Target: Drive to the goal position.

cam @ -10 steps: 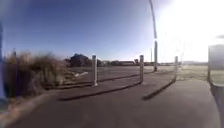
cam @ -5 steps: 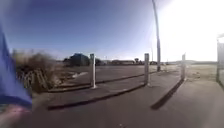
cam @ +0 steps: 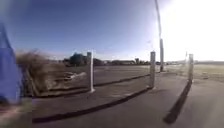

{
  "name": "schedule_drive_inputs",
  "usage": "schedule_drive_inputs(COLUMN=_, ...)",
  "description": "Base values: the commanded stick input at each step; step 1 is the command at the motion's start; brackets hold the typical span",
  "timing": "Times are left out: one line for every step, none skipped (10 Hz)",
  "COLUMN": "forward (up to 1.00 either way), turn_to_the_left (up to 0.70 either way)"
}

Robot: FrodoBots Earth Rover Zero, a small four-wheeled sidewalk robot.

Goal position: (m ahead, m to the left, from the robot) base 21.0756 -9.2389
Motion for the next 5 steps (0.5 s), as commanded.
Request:
schedule_drive_inputs(forward=0.70, turn_to_the_left=0.00)
schedule_drive_inputs(forward=0.70, turn_to_the_left=0.00)
schedule_drive_inputs(forward=0.70, turn_to_the_left=0.00)
schedule_drive_inputs(forward=0.70, turn_to_the_left=0.00)
schedule_drive_inputs(forward=0.70, turn_to_the_left=0.00)
